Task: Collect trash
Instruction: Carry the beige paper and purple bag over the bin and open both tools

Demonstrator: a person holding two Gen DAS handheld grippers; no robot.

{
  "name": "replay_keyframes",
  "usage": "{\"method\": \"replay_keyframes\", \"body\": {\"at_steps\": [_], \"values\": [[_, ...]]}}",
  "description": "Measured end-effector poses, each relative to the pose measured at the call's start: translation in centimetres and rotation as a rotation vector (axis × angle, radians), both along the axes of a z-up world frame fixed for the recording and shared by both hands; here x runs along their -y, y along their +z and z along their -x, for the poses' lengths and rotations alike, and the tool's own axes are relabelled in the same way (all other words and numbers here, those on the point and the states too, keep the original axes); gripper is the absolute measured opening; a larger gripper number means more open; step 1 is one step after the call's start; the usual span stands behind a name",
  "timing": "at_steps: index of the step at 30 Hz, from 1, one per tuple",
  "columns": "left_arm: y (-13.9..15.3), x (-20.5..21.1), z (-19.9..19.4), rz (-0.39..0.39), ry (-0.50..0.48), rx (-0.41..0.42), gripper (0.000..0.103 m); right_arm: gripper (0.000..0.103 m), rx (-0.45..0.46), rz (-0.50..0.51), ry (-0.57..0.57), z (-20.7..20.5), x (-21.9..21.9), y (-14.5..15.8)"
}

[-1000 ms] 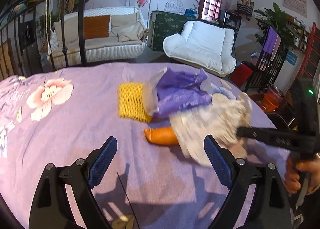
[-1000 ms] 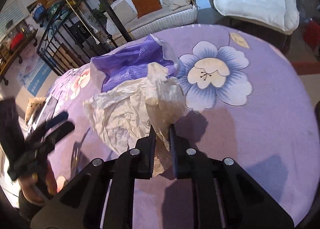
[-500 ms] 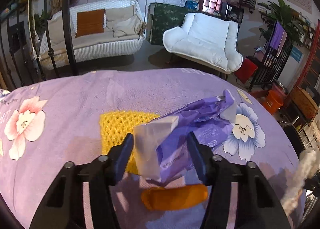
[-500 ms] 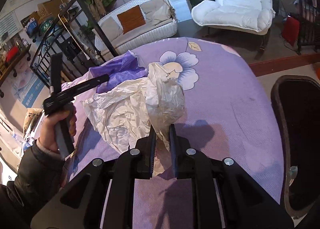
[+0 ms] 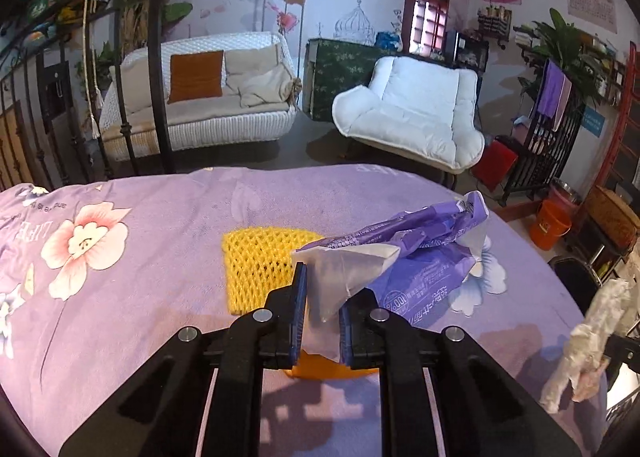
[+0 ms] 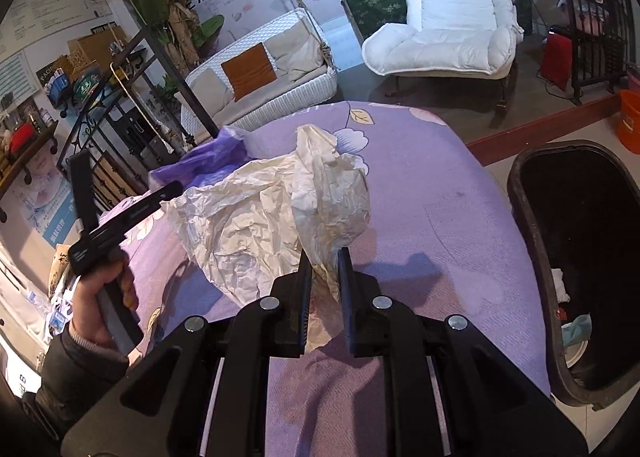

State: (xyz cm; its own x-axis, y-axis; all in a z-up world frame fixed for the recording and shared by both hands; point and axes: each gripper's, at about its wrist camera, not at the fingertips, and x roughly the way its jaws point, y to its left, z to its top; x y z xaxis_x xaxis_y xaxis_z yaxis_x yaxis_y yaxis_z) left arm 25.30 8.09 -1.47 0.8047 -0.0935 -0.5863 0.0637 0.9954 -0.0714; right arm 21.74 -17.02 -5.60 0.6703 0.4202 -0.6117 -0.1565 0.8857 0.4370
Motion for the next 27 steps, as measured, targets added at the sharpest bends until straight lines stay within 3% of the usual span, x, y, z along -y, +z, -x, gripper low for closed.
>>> {"method": "replay_keyframes", "body": {"at_steps": [14, 27], "values": [[1.5, 3.3, 8.5, 0.040, 0.012, 0.052, 0.015, 0.015, 0.045, -0.009, -0.101, 5.1, 4.8, 0.9], [1.3, 8.7, 10.3, 0.106, -0.131, 0.037, 0.015, 0.015, 0.070, -0.024, -0.384, 8.8, 15.9, 1.3]]}}
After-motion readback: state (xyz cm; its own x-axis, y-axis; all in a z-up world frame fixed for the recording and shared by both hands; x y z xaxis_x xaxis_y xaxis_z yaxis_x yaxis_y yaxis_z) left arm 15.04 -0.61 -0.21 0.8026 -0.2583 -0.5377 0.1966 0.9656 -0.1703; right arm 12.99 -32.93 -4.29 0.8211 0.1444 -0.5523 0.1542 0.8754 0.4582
